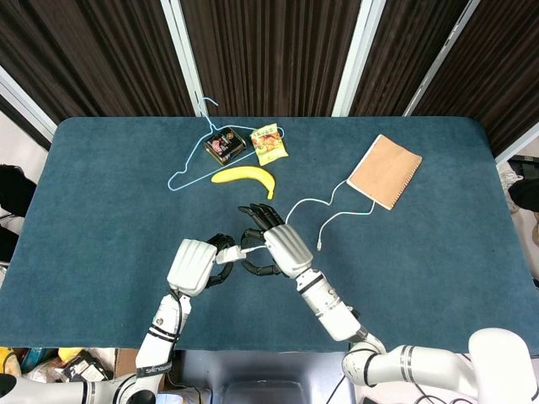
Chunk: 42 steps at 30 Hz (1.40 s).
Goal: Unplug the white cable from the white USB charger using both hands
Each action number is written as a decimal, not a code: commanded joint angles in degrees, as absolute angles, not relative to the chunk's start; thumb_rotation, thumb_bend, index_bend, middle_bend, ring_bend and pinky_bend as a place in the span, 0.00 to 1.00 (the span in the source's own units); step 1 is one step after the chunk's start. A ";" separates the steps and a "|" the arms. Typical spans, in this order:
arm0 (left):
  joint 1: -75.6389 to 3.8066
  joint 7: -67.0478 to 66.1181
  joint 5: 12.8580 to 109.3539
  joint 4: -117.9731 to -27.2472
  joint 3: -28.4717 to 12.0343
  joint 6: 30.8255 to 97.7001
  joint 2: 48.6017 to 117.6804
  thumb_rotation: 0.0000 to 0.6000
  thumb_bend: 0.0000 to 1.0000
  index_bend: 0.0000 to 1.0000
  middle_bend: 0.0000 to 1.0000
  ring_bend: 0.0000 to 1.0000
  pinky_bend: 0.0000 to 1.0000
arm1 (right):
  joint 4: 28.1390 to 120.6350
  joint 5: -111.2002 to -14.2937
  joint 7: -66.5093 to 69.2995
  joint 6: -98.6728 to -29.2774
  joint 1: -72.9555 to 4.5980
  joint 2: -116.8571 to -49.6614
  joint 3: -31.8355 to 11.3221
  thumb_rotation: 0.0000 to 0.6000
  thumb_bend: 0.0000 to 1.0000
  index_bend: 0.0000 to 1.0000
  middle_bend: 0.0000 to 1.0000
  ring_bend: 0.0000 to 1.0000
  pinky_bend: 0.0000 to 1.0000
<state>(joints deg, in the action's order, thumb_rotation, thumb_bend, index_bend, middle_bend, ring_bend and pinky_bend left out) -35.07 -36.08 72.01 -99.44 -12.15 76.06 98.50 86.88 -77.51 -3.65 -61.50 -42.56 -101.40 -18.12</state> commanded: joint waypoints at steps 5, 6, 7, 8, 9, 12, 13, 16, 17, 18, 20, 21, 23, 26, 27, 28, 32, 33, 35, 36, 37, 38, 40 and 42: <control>-34.92 -36.50 72.51 -100.22 -12.09 76.36 97.60 1.00 0.61 0.73 0.79 1.00 1.00 | 87.31 -75.85 -5.85 -62.07 -42.68 -100.65 -18.09 1.00 0.43 0.63 0.19 0.01 0.00; -34.90 -36.43 72.47 -100.25 -12.09 76.31 97.54 1.00 0.61 0.73 0.79 1.00 1.00 | 87.26 -75.77 -5.97 -62.13 -42.68 -100.57 -18.02 1.00 0.44 0.63 0.19 0.01 0.00; -34.91 -36.38 72.44 -100.27 -12.09 76.25 97.52 1.00 0.61 0.73 0.79 1.00 1.00 | 87.21 -75.74 -6.05 -62.12 -42.74 -100.48 -17.98 1.00 0.44 0.63 0.19 0.01 0.00; -34.92 -36.34 72.42 -100.25 -12.08 76.20 97.50 1.00 0.61 0.73 0.79 1.00 1.00 | 87.16 -75.62 -6.02 -62.05 -42.81 -100.46 -17.96 1.00 0.44 0.63 0.19 0.01 0.00; -34.94 -36.35 72.46 -100.24 -11.99 76.13 97.54 1.00 0.61 0.73 0.79 1.00 1.00 | 87.12 -75.39 -5.90 -61.95 -42.94 -100.49 -18.03 1.00 0.44 0.63 0.19 0.01 0.00; -35.03 -36.44 72.40 -100.00 -11.96 76.01 97.70 1.00 0.61 0.73 0.79 1.00 1.00 | 87.03 -75.27 -5.50 -61.93 -43.30 -100.76 -18.11 1.00 0.44 0.64 0.19 0.01 0.00; -35.03 -36.46 72.40 -99.98 -11.96 76.02 97.71 1.00 0.61 0.73 0.79 1.00 1.00 | 87.01 -75.28 -5.50 -61.92 -43.42 -100.82 -18.09 1.00 0.44 0.64 0.19 0.01 0.00; -35.09 -36.43 72.42 -99.79 -12.04 76.04 97.84 1.00 0.61 0.73 0.79 1.00 1.00 | 87.10 -74.96 -5.77 -61.79 -43.73 -100.85 -18.08 1.00 0.44 0.64 0.19 0.01 0.00; -35.07 -36.40 72.43 -99.74 -12.05 76.08 97.85 1.00 0.61 0.73 0.79 1.00 1.00 | 87.15 -74.82 -5.91 -61.73 -43.79 -100.82 -18.06 1.00 0.45 0.65 0.19 0.01 0.00; -35.07 -36.35 72.42 -99.70 -12.11 76.09 97.81 1.00 0.61 0.73 0.79 1.00 1.00 | 87.22 -74.66 -6.13 -61.74 -43.86 -100.84 -18.02 1.00 0.45 0.65 0.19 0.01 0.00; -35.01 -36.28 72.37 -99.68 -12.08 76.10 97.78 1.00 0.61 0.73 0.79 1.00 1.00 | 87.27 -74.41 -6.53 -61.81 -43.93 -100.88 -17.94 1.00 0.48 0.66 0.19 0.01 0.00; -34.99 -36.24 72.45 -99.68 -12.07 76.15 97.74 1.00 0.61 0.73 0.79 1.00 1.00 | 87.32 -74.14 -6.69 -61.76 -43.98 -100.92 -17.91 1.00 0.49 0.67 0.19 0.01 0.00; -34.96 -36.16 72.50 -99.70 -12.10 76.21 97.68 1.00 0.61 0.73 0.79 1.00 1.00 | 87.46 -73.62 -6.89 -61.50 -44.08 -100.93 -17.87 1.00 0.52 0.68 0.19 0.01 0.00; -34.95 -36.10 72.63 -99.77 -12.12 76.29 97.63 1.00 0.61 0.73 0.79 1.00 1.00 | 87.47 -73.18 -7.47 -61.46 -44.33 -100.92 -17.91 1.00 0.55 0.69 0.19 0.02 0.00; -34.94 -36.05 72.60 -99.82 -12.13 76.27 97.59 1.00 0.61 0.73 0.79 1.00 1.00 | 87.45 -73.11 -7.48 -61.48 -44.37 -100.96 -17.91 1.00 0.55 0.69 0.19 0.02 0.00; -34.94 -36.00 72.61 -99.85 -12.14 76.26 97.57 1.00 0.61 0.73 0.79 1.00 1.00 | 87.42 -73.06 -7.57 -61.48 -44.41 -100.96 -17.86 1.00 0.55 0.69 0.19 0.02 0.00; -34.95 -35.85 72.64 -99.94 -12.13 76.17 97.51 1.00 0.61 0.73 0.79 1.00 1.00 | 87.51 -72.57 -7.90 -61.37 -44.62 -101.02 -17.82 1.00 0.58 0.69 0.20 0.03 0.00; -34.95 -35.82 72.64 -99.93 -12.16 76.17 97.48 1.00 0.61 0.73 0.79 1.00 1.00 | 87.57 -72.48 -7.92 -61.41 -44.68 -101.07 -17.84 1.00 0.59 0.70 0.20 0.03 0.00; -34.94 -35.76 72.56 -99.94 -12.15 76.11 97.43 1.00 0.61 0.73 0.79 1.00 1.00 | 87.59 -72.42 -7.91 -61.59 -44.76 -101.21 -17.90 1.00 0.60 0.73 0.22 0.04 0.00; -34.93 -35.76 72.55 -99.94 -12.16 76.09 97.36 1.00 0.61 0.73 0.79 1.00 1.00 | 87.57 -72.31 -7.89 -61.72 -44.80 -101.37 -17.97 1.00 0.60 0.74 0.23 0.05 0.00; -34.94 -35.77 72.57 -99.96 -12.16 76.09 97.34 1.00 0.61 0.73 0.79 1.00 1.00 | 87.60 -72.17 -7.92 -61.75 -44.85 -101.44 -18.03 1.00 0.61 0.76 0.25 0.06 0.00; -34.94 -35.77 72.58 -99.99 -12.18 76.10 97.30 1.00 0.61 0.73 0.79 1.00 1.00 | 87.63 -71.97 -8.08 -61.80 -44.88 -101.51 -18.09 1.00 0.61 0.79 0.27 0.08 0.00; -34.94 -35.76 72.64 -100.13 -12.24 76.15 97.20 1.00 0.61 0.73 0.79 1.00 1.00 | 87.61 -71.67 -8.67 -62.13 -44.96 -101.73 -18.22 1.00 0.61 0.83 0.30 0.11 0.00; -34.94 -35.80 72.67 -100.30 -12.24 76.15 97.07 1.00 0.61 0.73 0.79 1.00 1.00 | 87.69 -71.23 -9.14 -62.27 -45.01 -101.85 -18.33 1.00 0.61 0.85 0.31 0.13 0.00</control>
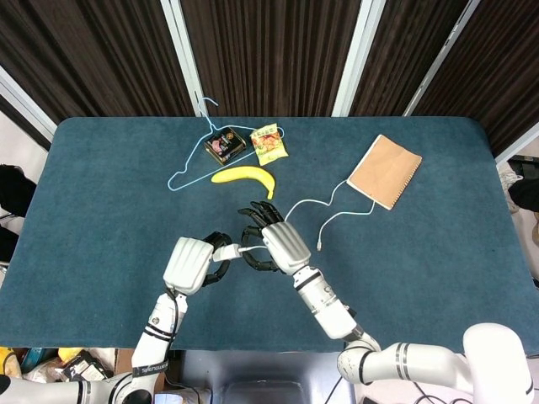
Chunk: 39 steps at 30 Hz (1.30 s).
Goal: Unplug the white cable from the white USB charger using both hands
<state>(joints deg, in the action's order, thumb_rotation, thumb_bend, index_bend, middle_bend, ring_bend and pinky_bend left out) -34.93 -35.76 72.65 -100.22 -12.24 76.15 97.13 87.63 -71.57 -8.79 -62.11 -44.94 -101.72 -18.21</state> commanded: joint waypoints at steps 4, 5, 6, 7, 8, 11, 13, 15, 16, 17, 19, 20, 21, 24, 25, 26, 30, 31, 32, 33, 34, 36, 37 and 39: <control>-34.90 -35.85 72.71 -100.55 -12.23 76.20 96.83 1.00 0.61 0.73 0.79 1.00 1.00 | 88.04 -70.46 -10.24 -62.36 -45.12 -101.78 -18.39 1.00 0.61 0.86 0.31 0.14 0.00; -34.89 -35.88 72.75 -100.59 -12.22 76.22 96.78 1.00 0.61 0.73 0.79 1.00 1.00 | 88.11 -70.35 -10.52 -62.44 -45.14 -101.74 -18.41 1.00 0.61 0.86 0.31 0.14 0.00; -34.87 -35.94 72.77 -100.62 -12.21 76.24 96.69 1.00 0.61 0.73 0.79 1.00 1.00 | 88.24 -70.19 -11.00 -62.45 -45.18 -101.61 -18.39 1.00 0.61 0.86 0.32 0.14 0.00; -34.85 -35.97 72.76 -100.68 -12.19 76.25 96.62 1.00 0.61 0.73 0.79 1.00 1.00 | 88.38 -70.02 -11.39 -62.43 -45.20 -101.45 -18.38 1.00 0.61 0.86 0.32 0.14 0.00; -34.84 -36.04 72.77 -100.73 -12.18 76.25 96.52 1.00 0.61 0.73 0.79 1.00 1.00 | 88.58 -69.79 -11.94 -62.46 -45.22 -101.23 -18.39 1.00 0.61 0.87 0.32 0.14 0.00; -34.83 -36.10 72.86 -100.82 -12.14 76.25 96.30 1.00 0.61 0.73 0.79 1.00 1.00 | 89.01 -69.47 -13.14 -62.87 -45.16 -100.79 -18.42 1.00 0.61 0.87 0.32 0.14 0.00; -34.84 -36.18 72.94 -100.90 -12.11 76.25 96.22 1.00 0.61 0.73 0.79 1.00 1.00 | 89.43 -69.19 -13.78 -63.13 -45.08 -100.39 -18.50 1.00 0.61 0.87 0.32 0.14 0.00; -34.84 -36.28 73.01 -100.96 -12.00 76.22 96.14 1.00 0.61 0.73 0.79 1.00 1.00 | 89.78 -68.82 -14.16 -63.17 -45.00 -99.90 -18.57 1.00 0.61 0.87 0.32 0.14 0.00; -34.84 -36.33 73.06 -100.96 -11.96 76.21 96.08 1.00 0.61 0.73 0.79 1.00 1.00 | 89.91 -68.73 -14.28 -63.21 -44.95 -99.72 -18.54 1.00 0.61 0.87 0.32 0.14 0.00; -34.86 -36.42 73.05 -101.00 -11.93 76.14 96.03 1.00 0.61 0.73 0.79 1.00 1.00 | 90.08 -68.63 -14.41 -63.26 -44.89 -99.42 -18.53 1.00 0.61 0.87 0.32 0.14 0.00; -34.92 -36.52 72.99 -101.02 -11.96 76.04 95.94 1.00 0.61 0.73 0.79 1.00 1.00 | 90.32 -68.50 -14.48 -63.29 -44.78 -98.97 -18.51 1.00 0.61 0.88 0.32 0.14 0.00; -34.94 -36.54 73.01 -101.00 -11.91 75.96 95.88 1.00 0.61 0.73 0.79 1.00 1.00 | 90.41 -68.49 -14.48 -63.33 -44.69 -98.69 -18.47 1.00 0.61 0.88 0.32 0.14 0.00; -34.99 -36.56 73.06 -100.91 -11.99 75.89 95.66 1.00 0.61 0.73 0.79 1.00 1.00 | 90.56 -68.59 -14.63 -63.42 -44.55 -98.25 -18.31 1.00 0.61 0.88 0.32 0.14 0.00; -35.08 -36.50 73.34 -100.24 -12.11 75.71 94.83 1.00 0.61 0.73 0.79 1.00 1.00 | 91.01 -68.98 -14.90 -64.00 -43.80 -96.60 -17.83 1.00 0.61 0.88 0.32 0.14 0.00; -35.15 -36.35 73.44 -99.83 -12.11 75.46 94.46 1.00 0.61 0.73 0.79 1.00 1.00 | 91.20 -68.93 -14.85 -64.14 -43.45 -95.93 -17.68 1.00 0.61 0.88 0.32 0.14 0.00; -35.27 -36.04 73.62 -99.25 -12.14 75.08 93.90 1.00 0.61 0.73 0.79 1.00 1.00 | 91.46 -68.82 -14.91 -64.21 -43.07 -95.22 -17.43 1.00 0.61 0.88 0.32 0.14 0.00; -35.63 -33.61 74.28 -93.46 -11.46 72.84 91.91 1.00 0.57 0.73 0.79 0.98 1.00 | 90.85 -68.19 -15.65 -64.54 -40.89 -91.92 -15.49 1.00 0.61 0.88 0.32 0.14 0.00; -35.69 -33.10 74.27 -91.70 -11.09 72.22 91.88 1.00 0.57 0.73 0.78 0.97 1.00 | 90.00 -68.09 -15.38 -64.71 -40.38 -91.64 -15.07 1.00 0.61 0.88 0.32 0.14 0.00; -35.76 -32.63 74.25 -89.80 -10.64 71.54 92.00 1.00 0.55 0.73 0.78 0.96 1.00 | 88.98 -67.80 -14.85 -64.61 -39.93 -91.45 -14.71 1.00 0.61 0.88 0.32 0.14 0.00; -35.83 -31.63 74.12 -87.17 -10.17 70.64 92.35 1.00 0.54 0.72 0.77 0.94 1.00 | 87.61 -67.09 -13.85 -64.10 -39.33 -91.40 -14.17 1.00 0.61 0.88 0.32 0.14 0.00; -35.81 -30.68 73.99 -85.28 -9.75 70.01 92.86 1.00 0.53 0.72 0.77 0.92 1.00 | 86.45 -66.49 -12.89 -63.62 -38.96 -91.43 -13.95 1.00 0.61 0.88 0.32 0.14 0.00; -35.85 -28.57 73.19 -80.96 -9.23 68.39 94.23 1.00 0.53 0.72 0.76 0.89 1.00 | 83.08 -65.59 -10.93 -62.35 -38.32 -92.03 -13.19 1.00 0.61 0.88 0.32 0.14 0.00; -35.86 -27.87 72.88 -79.12 -9.02 67.76 94.89 1.00 0.52 0.72 0.76 0.88 1.00 | 81.37 -65.34 -10.26 -61.69 -38.14 -92.43 -12.76 1.00 0.61 0.88 0.32 0.14 0.00; -36.08 -26.56 72.76 -75.20 -8.44 66.38 96.19 1.00 0.51 0.71 0.75 0.83 1.00 | 77.64 -64.74 -8.94 -59.92 -37.88 -93.47 -11.85 1.00 0.60 0.85 0.32 0.14 0.00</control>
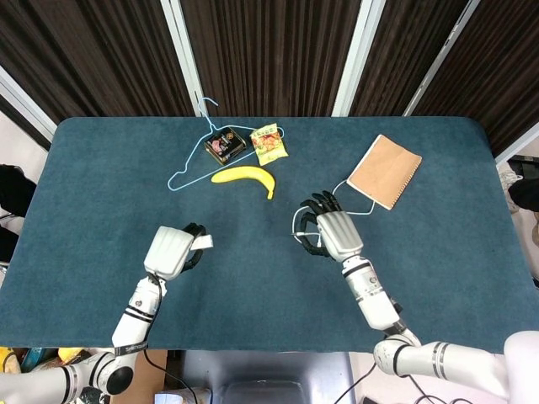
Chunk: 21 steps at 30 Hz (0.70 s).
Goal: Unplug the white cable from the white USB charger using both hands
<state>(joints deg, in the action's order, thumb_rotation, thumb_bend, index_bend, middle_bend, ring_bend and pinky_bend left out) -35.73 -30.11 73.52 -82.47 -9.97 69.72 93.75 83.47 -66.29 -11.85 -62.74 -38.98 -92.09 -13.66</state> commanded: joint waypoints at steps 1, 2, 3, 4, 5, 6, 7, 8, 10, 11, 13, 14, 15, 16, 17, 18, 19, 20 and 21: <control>-36.23 -26.12 72.83 -73.92 -8.31 65.92 96.62 1.00 0.51 0.71 0.74 0.80 1.00 | 76.22 -64.60 -8.44 -59.30 -37.85 -94.00 -11.62 1.00 0.59 0.83 0.32 0.14 0.00; -36.31 -25.70 72.85 -72.80 -8.20 65.58 97.03 1.00 0.51 0.71 0.74 0.78 1.00 | 74.84 -64.45 -8.14 -58.74 -37.84 -94.52 -11.40 1.00 0.58 0.81 0.32 0.14 0.00; -36.43 -25.26 72.97 -71.52 -8.06 65.16 97.47 1.00 0.52 0.70 0.72 0.73 1.00 | 73.17 -64.39 -7.96 -58.15 -37.87 -95.20 -11.13 1.00 0.58 0.79 0.32 0.14 0.00; -36.53 -25.08 73.02 -70.66 -7.93 64.81 97.72 1.00 0.51 0.68 0.70 0.68 1.00 | 72.07 -64.29 -7.93 -57.71 -37.88 -95.65 -10.95 1.00 0.56 0.77 0.32 0.14 0.00; -36.62 -24.95 73.04 -69.92 -7.79 64.44 97.98 1.00 0.51 0.65 0.68 0.62 0.99 | 71.04 -64.14 -7.94 -57.32 -37.90 -96.07 -10.85 1.00 0.55 0.74 0.32 0.14 0.00; -36.74 -24.77 72.89 -69.16 -7.67 63.77 98.16 1.00 0.49 0.60 0.64 0.55 0.95 | 69.89 -63.99 -7.85 -56.77 -37.96 -96.56 -10.78 1.00 0.55 0.73 0.32 0.14 0.00; -36.84 -24.79 72.68 -68.77 -7.44 62.99 98.25 1.00 0.47 0.56 0.59 0.50 0.89 | 69.23 -63.89 -7.60 -56.25 -37.99 -96.82 -10.74 1.00 0.54 0.71 0.32 0.14 0.00; -37.03 -24.80 72.37 -68.44 -7.25 61.93 98.21 1.00 0.46 0.52 0.55 0.46 0.81 | 68.84 -63.64 -7.02 -55.25 -38.07 -96.89 -10.76 1.00 0.53 0.67 0.32 0.14 0.00; -37.22 -24.89 71.88 -68.09 -7.25 60.95 98.22 1.00 0.44 0.44 0.44 0.38 0.66 | 68.82 -63.18 -6.12 -53.89 -38.15 -96.65 -10.99 1.00 0.50 0.60 0.29 0.13 0.00; -37.31 -24.49 71.83 -68.15 -7.43 60.75 98.17 1.00 0.44 0.39 0.38 0.32 0.56 | 69.10 -63.17 -5.75 -53.46 -38.20 -96.36 -11.17 1.00 0.50 0.55 0.26 0.12 0.00; -37.22 -23.61 71.97 -68.52 -7.84 61.23 98.06 1.00 0.44 0.31 0.29 0.23 0.44 | 69.74 -63.84 -5.13 -53.72 -38.13 -95.79 -11.42 1.00 0.48 0.43 0.22 0.10 0.00; -37.16 -23.27 72.09 -68.86 -7.99 61.49 97.86 1.00 0.44 0.27 0.25 0.20 0.41 | 70.14 -64.23 -4.97 -54.03 -38.01 -95.42 -11.47 1.00 0.48 0.37 0.20 0.09 0.00; -37.07 -22.99 72.09 -69.54 -8.18 61.66 97.43 1.00 0.44 0.22 0.21 0.16 0.36 | 70.78 -64.62 -4.93 -54.27 -37.86 -94.83 -11.45 1.00 0.47 0.29 0.17 0.07 0.00; -36.98 -23.07 71.88 -70.34 -8.33 61.71 96.99 1.00 0.43 0.18 0.16 0.12 0.32 | 71.48 -64.77 -4.99 -54.23 -37.77 -94.17 -11.45 1.00 0.46 0.24 0.16 0.05 0.00; -36.90 -23.36 71.50 -71.26 -8.38 61.45 96.37 1.00 0.43 0.13 0.13 0.08 0.29 | 72.26 -64.76 -5.06 -54.04 -37.61 -93.46 -11.34 1.00 0.45 0.17 0.13 0.03 0.00; -36.86 -23.56 71.05 -72.88 -8.57 61.12 95.39 1.00 0.43 0.09 0.09 0.05 0.25 | 73.67 -64.55 -5.23 -53.59 -37.38 -92.27 -11.18 1.00 0.44 0.10 0.10 0.02 0.00; -36.74 -23.63 70.77 -74.20 -8.73 61.11 94.59 1.00 0.42 0.05 0.07 0.03 0.23 | 74.99 -64.16 -5.41 -52.89 -37.11 -91.09 -10.87 1.00 0.43 0.06 0.08 0.01 0.00; -36.59 -23.66 70.71 -75.54 -8.78 61.17 93.64 1.00 0.42 0.03 0.06 0.03 0.21 | 76.64 -63.73 -5.81 -52.21 -36.85 -89.64 -10.51 1.00 0.40 0.01 0.04 0.00 0.00; -36.34 -23.65 71.11 -77.53 -8.62 61.48 92.13 1.00 0.42 0.02 0.04 0.01 0.19 | 79.03 -63.41 -6.66 -51.90 -36.35 -87.44 -9.98 1.00 0.38 0.00 0.02 0.00 0.00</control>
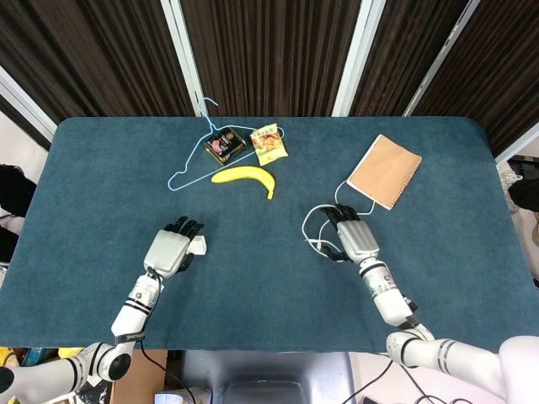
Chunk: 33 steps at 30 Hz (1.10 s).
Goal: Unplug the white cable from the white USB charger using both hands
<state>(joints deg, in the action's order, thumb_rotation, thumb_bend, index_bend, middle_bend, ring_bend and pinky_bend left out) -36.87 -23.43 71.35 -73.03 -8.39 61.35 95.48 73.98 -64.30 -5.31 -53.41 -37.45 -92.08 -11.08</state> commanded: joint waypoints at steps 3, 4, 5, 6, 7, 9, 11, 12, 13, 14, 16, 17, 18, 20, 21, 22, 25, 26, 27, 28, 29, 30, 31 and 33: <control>-34.99 -23.09 73.09 -83.57 -8.03 63.60 87.17 1.00 0.42 0.00 0.00 0.00 0.16 | 86.54 -64.80 -8.83 -53.93 -34.13 -80.75 -8.15 1.00 0.29 0.00 0.00 0.00 0.00; -34.36 -22.57 73.98 -85.68 -7.83 64.68 85.43 1.00 0.42 0.00 0.00 0.00 0.16 | 89.08 -65.90 -9.24 -55.50 -33.13 -78.60 -7.64 1.00 0.28 0.00 0.00 0.00 0.00; -33.56 -21.77 74.97 -87.77 -7.49 65.87 83.78 1.00 0.42 0.00 0.00 0.00 0.15 | 91.54 -67.21 -9.46 -57.27 -31.95 -76.36 -7.01 1.00 0.26 0.00 0.00 0.00 0.00; -32.33 -20.11 76.49 -90.46 -6.93 67.59 81.44 1.00 0.41 0.00 0.00 0.00 0.15 | 94.87 -68.96 -9.83 -59.62 -30.30 -73.29 -6.07 1.00 0.25 0.00 0.00 0.00 0.00; -31.36 -18.62 77.77 -92.32 -6.39 68.86 79.67 1.00 0.41 0.00 0.00 0.00 0.14 | 97.37 -70.25 -10.20 -61.41 -28.97 -70.85 -5.26 1.00 0.24 0.00 0.00 0.00 0.00; -28.96 -14.48 80.98 -95.67 -4.62 71.56 75.57 1.00 0.41 0.00 0.00 0.00 0.14 | 102.57 -73.27 -11.63 -65.32 -25.95 -65.38 -3.12 1.00 0.22 0.00 0.00 0.00 0.00; -27.12 -10.77 83.44 -97.44 -2.95 73.32 72.43 1.00 0.41 0.00 0.00 0.00 0.14 | 105.96 -75.84 -13.49 -69.15 -23.20 -61.58 -1.28 1.00 0.21 0.00 0.00 0.00 0.00; -25.82 -8.52 84.89 -98.16 -1.61 74.33 70.49 1.00 0.41 0.00 0.00 0.00 0.14 | 107.35 -77.67 -14.81 -71.97 -21.30 -59.73 -0.15 1.00 0.21 0.00 0.00 0.00 0.00; -25.04 -6.92 85.84 -98.59 -0.85 75.00 69.19 1.00 0.41 0.00 0.00 0.00 0.14 | 108.10 -78.87 -15.69 -74.12 -19.82 -58.75 0.62 1.00 0.21 0.00 0.00 0.00 0.00; -24.42 -5.48 86.78 -98.83 -0.18 75.54 68.07 1.00 0.41 0.00 0.00 0.00 0.14 | 108.55 -79.87 -16.25 -76.02 -18.51 -58.15 1.21 1.00 0.20 0.00 0.00 0.00 0.00; -22.31 -2.28 88.61 -98.56 1.45 77.73 66.00 1.00 0.41 0.00 0.00 0.00 0.14 | 108.50 -81.64 -16.52 -80.79 -15.02 -57.38 2.42 1.00 0.20 0.00 0.00 0.00 0.00; -21.34 -1.27 89.36 -98.11 2.04 78.93 65.46 1.00 0.41 0.00 0.00 0.00 0.14 | 108.04 -82.24 -16.23 -82.72 -13.62 -57.47 2.74 1.00 0.20 0.00 0.00 0.00 0.00; -19.86 0.05 89.90 -97.25 2.60 80.77 65.27 1.00 0.41 0.00 0.00 0.00 0.14 | 107.04 -82.81 -15.88 -85.20 -11.81 -58.04 3.04 1.00 0.20 0.00 0.00 0.00 0.00; -17.87 0.10 89.73 -95.68 2.85 83.24 65.82 1.00 0.41 0.00 0.00 0.00 0.14 | 105.50 -82.93 -15.30 -87.81 -9.68 -59.23 3.27 1.00 0.20 0.00 0.00 0.00 0.00; -17.51 -0.03 89.74 -95.31 2.86 83.73 66.01 1.00 0.41 0.00 0.00 0.00 0.13 | 105.18 -82.92 -15.08 -88.31 -9.26 -59.54 3.29 1.00 0.20 0.00 0.00 0.00 0.00; -17.29 -0.08 89.86 -95.04 2.87 84.06 66.22 1.00 0.41 0.00 0.00 0.00 0.13 | 104.90 -83.08 -14.96 -88.66 -9.00 -59.80 3.28 1.00 0.20 0.00 0.00 0.00 0.00; -15.26 -0.34 89.58 -92.57 3.09 86.17 67.66 1.00 0.41 0.00 0.00 0.00 0.10 | 102.17 -82.75 -11.49 -92.05 -6.19 -62.48 2.97 1.00 0.20 0.00 0.00 0.00 0.00; -14.42 -0.10 89.51 -91.25 3.48 86.51 68.21 1.00 0.41 0.00 0.00 0.00 0.09 | 100.79 -82.34 -10.23 -93.10 -5.15 -63.58 2.66 1.00 0.20 0.00 0.00 0.00 0.00; -13.17 3.20 89.41 -88.77 5.15 85.82 68.39 1.00 0.41 0.00 0.00 0.00 0.09 | 99.82 -83.65 -10.03 -95.37 -4.07 -63.60 2.52 1.00 0.20 0.00 0.00 0.00 0.00; -12.82 5.55 90.12 -87.03 5.56 86.02 68.59 1.00 0.41 0.00 0.00 0.00 0.09 | 99.43 -84.28 -9.80 -96.12 -3.48 -63.69 2.65 1.00 0.20 0.00 0.00 0.00 0.00; -12.48 7.67 90.64 -85.48 5.79 86.33 68.91 1.00 0.41 0.00 0.00 0.00 0.08 | 99.19 -84.80 -9.51 -96.54 -3.11 -63.71 2.68 1.00 0.20 0.00 0.00 0.00 0.00; -12.22 8.88 90.87 -84.08 5.81 86.42 69.17 1.00 0.41 0.00 0.00 0.00 0.08 | 98.99 -85.28 -9.03 -96.79 -2.77 -63.71 2.63 1.00 0.20 0.00 0.00 0.00 0.00; -12.25 8.89 91.47 -83.52 5.71 86.71 69.04 1.00 0.41 0.00 0.00 0.00 0.08 | 98.86 -85.37 -8.84 -96.80 -2.61 -63.71 2.48 1.00 0.20 0.00 0.00 0.00 0.00; -11.82 11.13 92.12 -82.78 4.83 88.60 69.04 1.00 0.41 0.00 0.00 0.00 0.08 | 98.66 -85.11 -8.95 -96.07 -2.50 -63.71 2.20 1.00 0.20 0.00 0.00 0.00 0.00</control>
